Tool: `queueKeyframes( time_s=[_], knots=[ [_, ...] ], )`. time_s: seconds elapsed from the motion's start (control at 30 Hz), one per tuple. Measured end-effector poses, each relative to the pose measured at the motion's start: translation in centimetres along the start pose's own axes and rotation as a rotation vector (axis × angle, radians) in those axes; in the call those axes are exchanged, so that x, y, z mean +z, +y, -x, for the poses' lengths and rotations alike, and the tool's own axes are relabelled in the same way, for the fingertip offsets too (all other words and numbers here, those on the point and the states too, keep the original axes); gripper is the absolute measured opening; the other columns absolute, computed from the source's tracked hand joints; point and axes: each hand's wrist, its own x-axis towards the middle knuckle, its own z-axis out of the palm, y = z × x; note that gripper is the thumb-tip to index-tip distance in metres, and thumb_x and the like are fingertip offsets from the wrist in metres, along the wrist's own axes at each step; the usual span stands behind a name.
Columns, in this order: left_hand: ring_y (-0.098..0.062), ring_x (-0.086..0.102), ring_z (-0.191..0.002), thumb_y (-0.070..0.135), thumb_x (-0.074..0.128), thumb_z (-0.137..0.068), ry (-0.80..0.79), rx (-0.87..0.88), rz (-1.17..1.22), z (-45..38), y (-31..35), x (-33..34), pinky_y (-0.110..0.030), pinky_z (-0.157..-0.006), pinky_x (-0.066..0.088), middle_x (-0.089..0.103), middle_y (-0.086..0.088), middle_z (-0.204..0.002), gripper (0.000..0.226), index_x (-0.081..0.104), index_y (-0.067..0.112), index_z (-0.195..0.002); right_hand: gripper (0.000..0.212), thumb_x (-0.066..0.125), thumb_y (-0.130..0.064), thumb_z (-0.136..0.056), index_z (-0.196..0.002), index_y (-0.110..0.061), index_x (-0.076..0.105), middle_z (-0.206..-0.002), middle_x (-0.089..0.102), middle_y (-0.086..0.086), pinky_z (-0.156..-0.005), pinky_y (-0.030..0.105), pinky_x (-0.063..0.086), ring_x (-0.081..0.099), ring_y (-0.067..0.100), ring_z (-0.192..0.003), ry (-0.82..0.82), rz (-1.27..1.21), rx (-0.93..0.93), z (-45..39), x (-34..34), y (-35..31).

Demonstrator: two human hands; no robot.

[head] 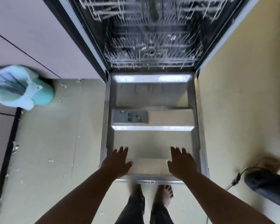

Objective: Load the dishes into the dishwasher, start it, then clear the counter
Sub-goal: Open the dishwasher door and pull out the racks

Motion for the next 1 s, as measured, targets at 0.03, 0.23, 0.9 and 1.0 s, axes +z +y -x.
queueKeyframes(
  time_s=[0.03,0.23,0.9,1.0],
  knots=[
    [-0.025,0.005,-0.149,0.052,0.035,-0.099,0.016,-0.004,0.027,-0.1,0.0,-0.9,-0.045,-0.118,0.021,0.001,-0.002,-0.163,0.072,0.001,0.021,-0.155,0.063,0.037,-0.037,-0.097,-0.151,-0.013,0.014,-0.155,0.026,0.008,-0.113,0.042,0.024,0.019,0.031,-0.144,0.009,-0.001,0.01,-0.2,-1.4,-0.1],
    [-0.028,0.007,-0.149,0.053,0.038,-0.098,0.077,0.054,-0.126,-1.3,-1.5,-7.1,-0.046,-0.114,0.028,0.0,-0.005,-0.163,0.075,0.003,0.018,-0.155,0.065,0.035,-0.04,-0.098,-0.153,-0.014,0.011,-0.157,0.021,0.006,-0.114,0.04,0.023,0.016,0.029,-0.145,0.053,-0.054,0.047,-1.9,-8.6,-1.8],
    [-0.031,0.01,-0.148,0.055,0.045,-0.093,0.47,0.034,-0.302,-22.6,-2.5,-28.4,-0.048,-0.116,0.025,0.005,-0.008,-0.162,0.085,0.003,0.015,-0.154,0.076,0.049,-0.042,-0.092,-0.151,-0.011,0.012,-0.16,0.01,0.012,-0.11,0.043,0.031,0.016,0.032,-0.144,0.367,0.008,0.119,-23.0,-22.9,4.0],
    [-0.031,0.006,-0.148,0.055,0.049,-0.092,0.502,0.037,-0.327,-24.8,-1.6,-28.0,-0.052,-0.115,0.026,0.003,-0.007,-0.162,0.09,-0.001,0.015,-0.154,0.083,0.055,-0.041,-0.09,-0.152,-0.011,0.009,-0.16,0.007,0.014,-0.111,0.046,0.03,0.017,0.036,-0.143,0.408,0.039,0.142,-25.4,-23.7,5.2]
  ],
)
